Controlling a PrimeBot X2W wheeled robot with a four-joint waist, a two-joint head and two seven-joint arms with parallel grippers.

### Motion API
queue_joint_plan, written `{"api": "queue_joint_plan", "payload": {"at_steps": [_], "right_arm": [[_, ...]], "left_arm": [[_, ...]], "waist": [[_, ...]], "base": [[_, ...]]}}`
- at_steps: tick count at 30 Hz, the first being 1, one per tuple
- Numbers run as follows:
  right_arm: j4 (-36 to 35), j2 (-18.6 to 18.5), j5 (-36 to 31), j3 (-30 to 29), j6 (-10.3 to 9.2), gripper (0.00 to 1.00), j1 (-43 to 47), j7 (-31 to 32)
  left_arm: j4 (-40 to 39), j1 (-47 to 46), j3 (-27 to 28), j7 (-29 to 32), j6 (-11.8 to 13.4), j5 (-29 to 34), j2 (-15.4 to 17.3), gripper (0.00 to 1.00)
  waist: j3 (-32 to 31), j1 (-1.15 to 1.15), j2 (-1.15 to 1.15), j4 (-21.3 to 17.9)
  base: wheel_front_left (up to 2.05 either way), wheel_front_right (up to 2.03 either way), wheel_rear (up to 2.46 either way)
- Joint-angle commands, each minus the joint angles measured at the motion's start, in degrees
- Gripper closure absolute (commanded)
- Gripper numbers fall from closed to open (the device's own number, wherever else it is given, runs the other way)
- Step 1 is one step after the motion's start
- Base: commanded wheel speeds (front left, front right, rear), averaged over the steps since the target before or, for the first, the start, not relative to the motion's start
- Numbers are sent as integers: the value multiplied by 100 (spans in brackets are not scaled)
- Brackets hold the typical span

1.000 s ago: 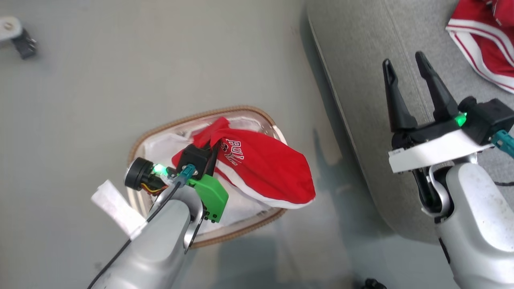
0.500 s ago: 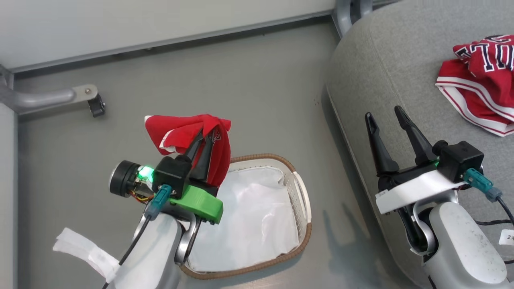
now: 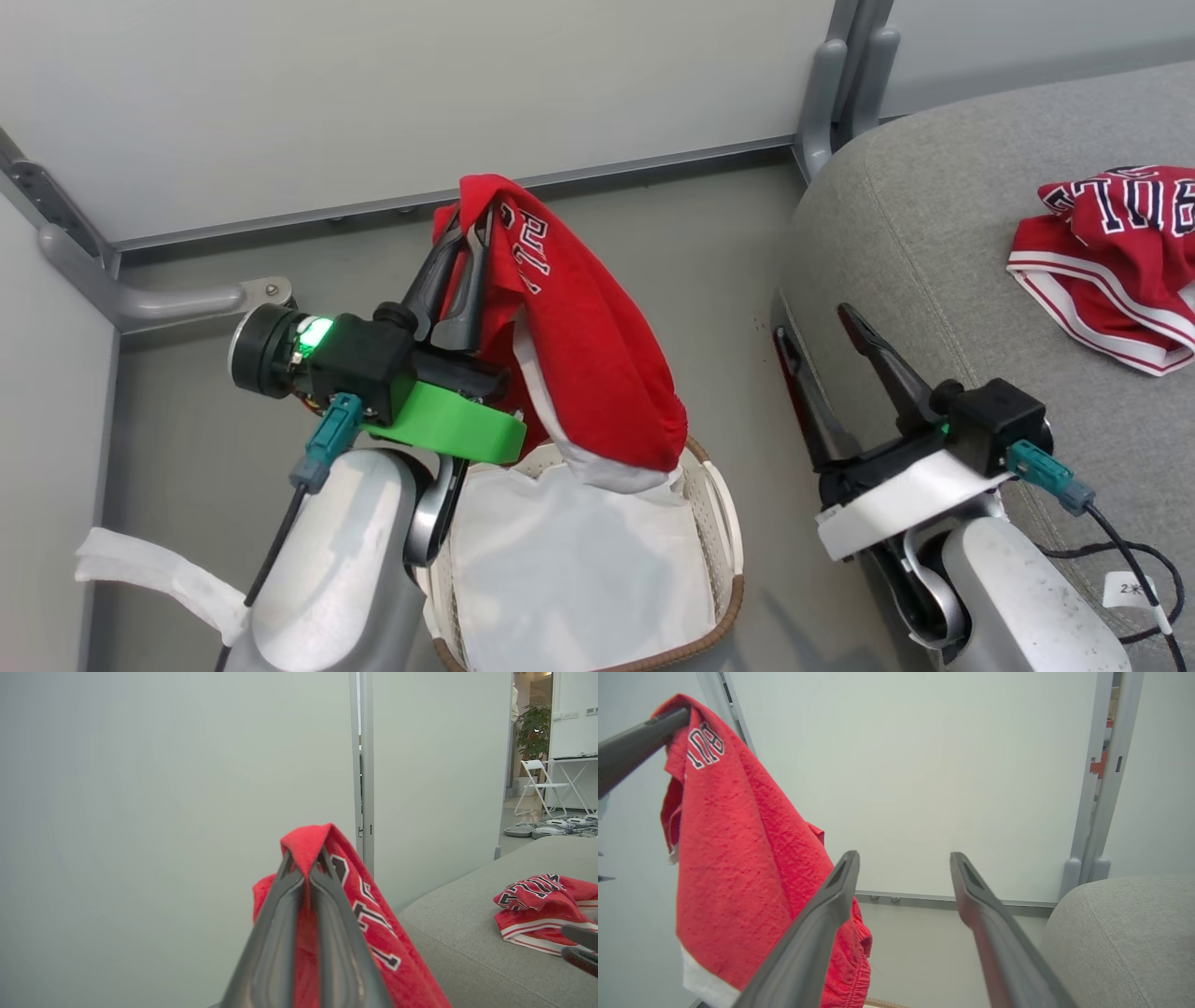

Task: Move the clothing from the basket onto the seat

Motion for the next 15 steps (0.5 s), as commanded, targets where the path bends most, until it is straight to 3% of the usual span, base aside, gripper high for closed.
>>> {"api": "queue_joint_plan", "payload": {"at_steps": [1,8,15], "right_arm": [[-169,-26,48,142,-6,0,-89,-10],[-507,-178,82,1265,-6,0,-835,-9],[658,3,-240,2193,-6,0,-1777,-10]], "left_arm": [[-46,-60,-52,-4,-39,23,-2,100],[-151,-104,-433,-4,51,-114,-14,100],[-222,-214,-924,-4,196,-346,-11,100]], "waist": [[-48,0,0,54],[-24,0,0,120],[61,0,0,357]], "base": [[0,0,0],[0,0,0],[0,0,0]]}}
